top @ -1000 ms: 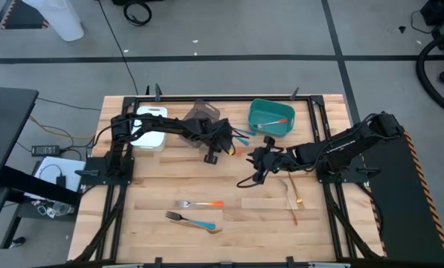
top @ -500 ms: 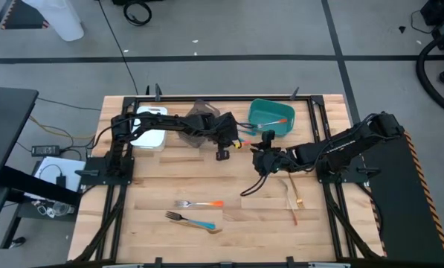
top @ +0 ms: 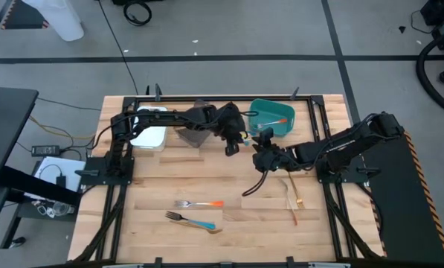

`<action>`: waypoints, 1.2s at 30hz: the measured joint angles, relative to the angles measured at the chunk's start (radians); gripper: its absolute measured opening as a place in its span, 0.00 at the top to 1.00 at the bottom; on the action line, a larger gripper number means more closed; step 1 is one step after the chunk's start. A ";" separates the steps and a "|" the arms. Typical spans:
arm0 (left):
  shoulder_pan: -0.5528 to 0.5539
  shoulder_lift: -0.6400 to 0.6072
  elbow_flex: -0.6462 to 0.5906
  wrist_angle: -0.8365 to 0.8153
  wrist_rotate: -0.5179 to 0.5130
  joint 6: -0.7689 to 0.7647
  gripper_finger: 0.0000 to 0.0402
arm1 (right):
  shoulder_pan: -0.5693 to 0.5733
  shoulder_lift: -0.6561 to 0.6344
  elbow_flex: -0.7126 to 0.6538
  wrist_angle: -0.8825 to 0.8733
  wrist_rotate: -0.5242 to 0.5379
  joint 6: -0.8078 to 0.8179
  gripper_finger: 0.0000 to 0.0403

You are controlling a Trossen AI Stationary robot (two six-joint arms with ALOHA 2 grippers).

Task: Sort silverware by color (type)
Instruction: Put the top orange fork into the green bin

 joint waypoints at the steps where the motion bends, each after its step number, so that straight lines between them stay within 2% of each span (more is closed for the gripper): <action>1: 0.002 0.000 0.000 0.011 0.007 -0.012 0.98 | -0.004 0.000 0.000 0.000 0.001 -0.014 0.55; 4: 0.004 0.000 0.000 0.035 0.042 -0.053 0.98 | -0.019 0.000 0.000 0.001 0.008 -0.055 0.58; 15: 0.003 0.000 0.000 0.059 0.047 -0.088 0.98 | -0.045 0.000 0.000 0.009 0.010 -0.129 0.72; 24: 0.003 0.000 0.000 0.096 0.046 -0.084 0.97 | -0.044 0.000 0.000 0.001 -0.018 -0.136 0.96; 27: -0.003 0.000 -0.002 0.105 0.045 -0.075 0.92 | -0.045 0.000 0.000 -0.002 -0.013 -0.140 0.96; 33: -0.005 -0.004 0.000 0.126 0.046 -0.039 0.72 | -0.043 0.001 0.000 -0.015 -0.031 -0.174 0.97; 36: -0.011 -0.004 0.000 0.101 0.046 -0.002 0.67 | -0.048 0.001 0.000 -0.023 -0.044 -0.147 0.97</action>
